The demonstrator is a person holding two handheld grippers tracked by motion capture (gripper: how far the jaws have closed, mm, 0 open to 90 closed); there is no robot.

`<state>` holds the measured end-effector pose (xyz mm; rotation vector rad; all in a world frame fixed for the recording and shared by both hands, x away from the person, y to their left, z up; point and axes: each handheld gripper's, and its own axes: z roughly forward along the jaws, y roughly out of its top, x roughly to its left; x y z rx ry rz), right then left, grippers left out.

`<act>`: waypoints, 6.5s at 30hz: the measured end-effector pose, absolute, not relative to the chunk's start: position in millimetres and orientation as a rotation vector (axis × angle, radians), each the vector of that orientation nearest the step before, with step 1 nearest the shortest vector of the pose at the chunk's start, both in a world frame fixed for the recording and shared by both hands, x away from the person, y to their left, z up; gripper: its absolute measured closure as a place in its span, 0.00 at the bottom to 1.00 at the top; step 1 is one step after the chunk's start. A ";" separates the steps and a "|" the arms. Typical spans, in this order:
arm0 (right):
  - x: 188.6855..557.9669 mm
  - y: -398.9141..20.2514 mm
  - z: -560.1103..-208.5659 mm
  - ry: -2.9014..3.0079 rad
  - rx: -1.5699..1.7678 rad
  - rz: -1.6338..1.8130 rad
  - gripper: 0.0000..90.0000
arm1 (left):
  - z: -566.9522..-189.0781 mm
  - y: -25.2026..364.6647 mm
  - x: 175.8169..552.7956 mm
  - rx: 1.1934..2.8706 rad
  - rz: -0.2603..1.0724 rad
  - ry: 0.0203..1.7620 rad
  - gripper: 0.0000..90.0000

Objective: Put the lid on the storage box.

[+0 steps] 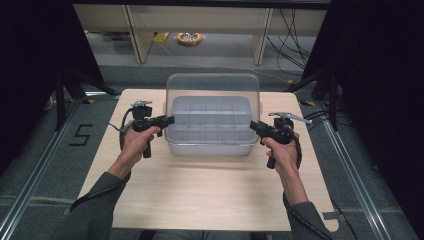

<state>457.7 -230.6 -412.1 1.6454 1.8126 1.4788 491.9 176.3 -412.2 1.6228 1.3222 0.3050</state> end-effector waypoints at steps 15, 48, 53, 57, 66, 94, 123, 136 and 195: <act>470.6 -229.6 -427.3 1.828 1.680 1.443 0.68 | -425.2 176.2 502.4 1.624 0.277 1.365 0.65; 484.8 -228.6 -445.1 1.823 1.732 1.455 0.64 | -447.2 173.1 512.2 1.649 0.269 1.392 0.56; 481.9 -222.8 -443.0 1.787 1.858 1.463 0.64 | -447.2 169.8 511.6 1.641 0.290 1.399 0.55; 482.7 -223.4 -445.0 1.787 1.845 1.475 0.64 | -447.2 168.4 511.6 1.643 0.300 1.398 0.54; 481.0 -222.1 -444.6 1.780 1.909 1.481 0.64 | -446.9 167.8 511.5 1.653 0.310 1.402 0.53; 494.0 -228.9 -449.4 1.825 1.789 1.453 0.61 | -453.0 169.6 508.9 1.699 0.319 1.402 0.56; 487.2 -235.8 -445.6 1.942 1.732 1.428 0.60 | -450.7 175.2 479.3 1.764 0.319 1.348 0.64; 492.6 -228.4 -440.7 1.933 1.769 1.356 0.56 | -450.1 175.5 474.5 1.770 0.325 1.337 0.65; 543.1 -237.2 -453.4 1.726 2.032 1.497 0.64 | -458.5 175.4 539.1 1.516 0.169 1.556 0.58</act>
